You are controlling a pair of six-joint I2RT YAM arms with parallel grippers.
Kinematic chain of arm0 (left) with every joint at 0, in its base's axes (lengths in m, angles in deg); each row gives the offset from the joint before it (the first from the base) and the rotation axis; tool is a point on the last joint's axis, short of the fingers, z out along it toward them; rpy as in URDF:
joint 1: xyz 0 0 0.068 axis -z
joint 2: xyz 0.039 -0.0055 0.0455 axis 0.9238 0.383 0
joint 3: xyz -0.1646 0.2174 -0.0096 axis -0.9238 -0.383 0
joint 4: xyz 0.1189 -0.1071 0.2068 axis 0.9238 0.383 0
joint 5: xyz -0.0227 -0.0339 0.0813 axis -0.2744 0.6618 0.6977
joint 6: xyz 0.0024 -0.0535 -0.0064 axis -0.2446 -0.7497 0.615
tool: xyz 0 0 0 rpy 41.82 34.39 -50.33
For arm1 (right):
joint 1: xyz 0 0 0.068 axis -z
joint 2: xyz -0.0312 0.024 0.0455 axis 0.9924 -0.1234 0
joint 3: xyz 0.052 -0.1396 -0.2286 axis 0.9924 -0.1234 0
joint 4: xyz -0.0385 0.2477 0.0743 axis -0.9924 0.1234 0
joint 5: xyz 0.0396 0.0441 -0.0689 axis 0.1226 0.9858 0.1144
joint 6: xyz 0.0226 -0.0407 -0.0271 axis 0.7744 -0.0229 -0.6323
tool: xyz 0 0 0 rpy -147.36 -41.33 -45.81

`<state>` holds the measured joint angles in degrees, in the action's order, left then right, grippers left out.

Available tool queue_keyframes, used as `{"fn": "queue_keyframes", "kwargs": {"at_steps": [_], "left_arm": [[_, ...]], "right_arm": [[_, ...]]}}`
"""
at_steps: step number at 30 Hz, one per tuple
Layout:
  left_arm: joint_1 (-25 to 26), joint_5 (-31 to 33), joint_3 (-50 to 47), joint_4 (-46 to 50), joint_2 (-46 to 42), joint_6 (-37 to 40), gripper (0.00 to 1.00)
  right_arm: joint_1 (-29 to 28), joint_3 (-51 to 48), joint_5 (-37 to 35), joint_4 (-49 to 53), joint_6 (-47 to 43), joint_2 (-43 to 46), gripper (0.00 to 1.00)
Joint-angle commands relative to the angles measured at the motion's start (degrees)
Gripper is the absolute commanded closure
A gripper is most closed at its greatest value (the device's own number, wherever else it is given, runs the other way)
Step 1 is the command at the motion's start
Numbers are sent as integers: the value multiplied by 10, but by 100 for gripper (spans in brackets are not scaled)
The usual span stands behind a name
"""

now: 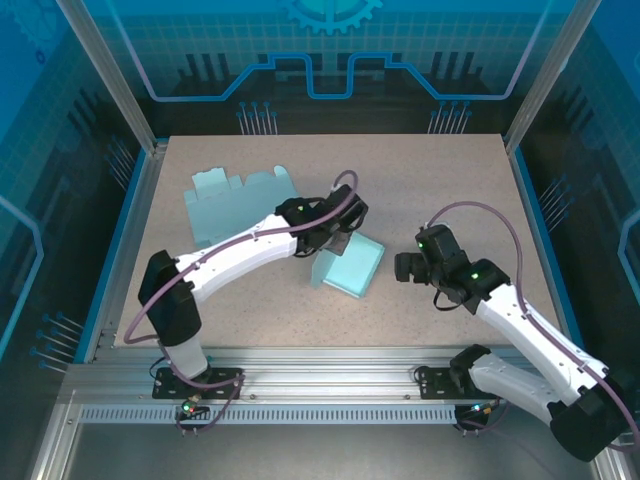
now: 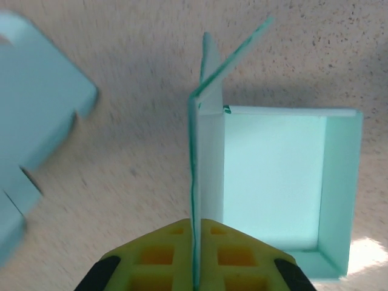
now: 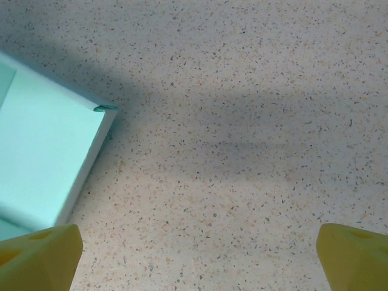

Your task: Fold the paper box

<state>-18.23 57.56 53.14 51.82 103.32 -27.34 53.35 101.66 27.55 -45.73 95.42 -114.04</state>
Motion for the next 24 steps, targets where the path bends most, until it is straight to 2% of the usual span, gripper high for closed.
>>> {"fn": "queue_keyframes", "kwargs": {"at_steps": [1,5,8,11,13,16,19,21,22,24], "left_arm": [[-2,62,13,-38,26,284,100],[-28,-51,7,-62,25,444,100],[-43,-139,-18,-89,4,535,100],[-52,-237,-41,-104,-8,614,100],[-53,-269,-48,-115,-2,649,100],[-53,-288,-13,-91,29,659,100],[-53,-286,41,-52,71,653,88],[-56,-284,93,-15,100,641,76],[-57,-283,115,1,112,633,62],[-59,-276,135,11,120,628,42]], "right_arm": [[5,26,4,12,-13,-4,0],[8,37,9,22,-21,-6,0],[26,42,16,31,-25,-6,0],[55,42,53,23,-31,-4,0],[70,42,85,14,-35,-1,0],[76,39,124,1,-43,6,0],[76,33,145,-12,-52,14,0],[76,26,149,-19,-57,18,0],[76,22,151,-24,-59,20,0],[77,11,157,-36,-64,24,0]]}}
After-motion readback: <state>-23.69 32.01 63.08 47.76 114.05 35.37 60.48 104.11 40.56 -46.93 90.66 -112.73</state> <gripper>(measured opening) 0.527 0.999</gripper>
